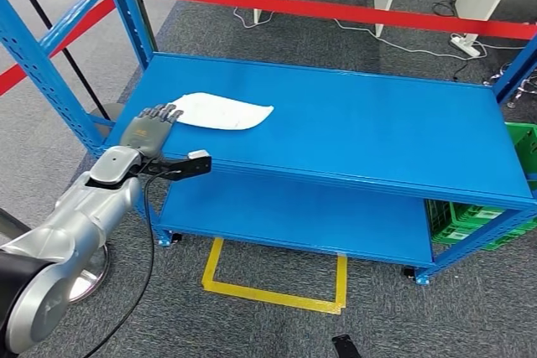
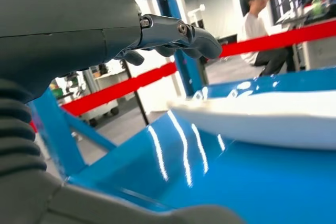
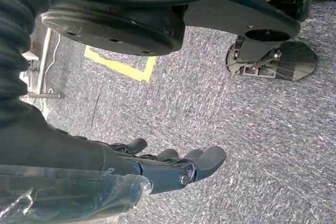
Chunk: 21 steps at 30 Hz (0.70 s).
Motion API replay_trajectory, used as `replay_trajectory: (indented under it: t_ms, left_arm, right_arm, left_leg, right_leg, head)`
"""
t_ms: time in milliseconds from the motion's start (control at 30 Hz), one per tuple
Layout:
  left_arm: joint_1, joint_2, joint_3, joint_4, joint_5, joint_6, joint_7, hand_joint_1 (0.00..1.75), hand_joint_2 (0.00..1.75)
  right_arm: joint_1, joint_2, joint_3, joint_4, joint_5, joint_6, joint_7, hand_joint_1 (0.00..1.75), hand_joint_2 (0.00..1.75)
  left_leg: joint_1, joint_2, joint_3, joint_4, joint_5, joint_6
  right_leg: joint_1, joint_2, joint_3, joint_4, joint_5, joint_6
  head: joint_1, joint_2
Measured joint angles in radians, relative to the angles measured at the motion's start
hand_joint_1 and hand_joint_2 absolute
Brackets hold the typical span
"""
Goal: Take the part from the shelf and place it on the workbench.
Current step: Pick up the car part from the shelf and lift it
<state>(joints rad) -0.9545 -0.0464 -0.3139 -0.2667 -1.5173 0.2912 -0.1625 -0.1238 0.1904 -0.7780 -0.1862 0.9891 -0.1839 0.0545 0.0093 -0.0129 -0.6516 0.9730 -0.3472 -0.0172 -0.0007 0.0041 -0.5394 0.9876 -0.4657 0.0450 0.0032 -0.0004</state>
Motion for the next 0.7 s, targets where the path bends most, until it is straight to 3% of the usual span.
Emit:
replay_trajectory:
  t_ms: [400,700]
  left_arm:
    - [-0.024,-0.023,-0.005,0.000,-0.015,-0.009,-0.010,0.00,0.00]
    - [-0.025,-0.022,-0.006,0.000,-0.020,-0.109,0.032,0.00,0.00]
  right_arm:
    - [0.001,0.000,-0.018,0.000,0.001,0.000,-0.005,0.00,1.75]
    - [0.000,0.000,-0.019,0.000,0.003,0.000,-0.005,0.00,1.75]
  left_leg:
    - [0.000,0.000,0.000,0.000,0.000,0.000]
    - [0.000,0.000,0.000,0.000,0.000,0.000]
  right_leg:
    - [0.000,0.000,0.000,0.000,0.000,0.000]
    - [0.000,0.000,0.000,0.001,0.000,0.000]
  head:
    - [0.000,0.000]
    - [0.000,0.000]
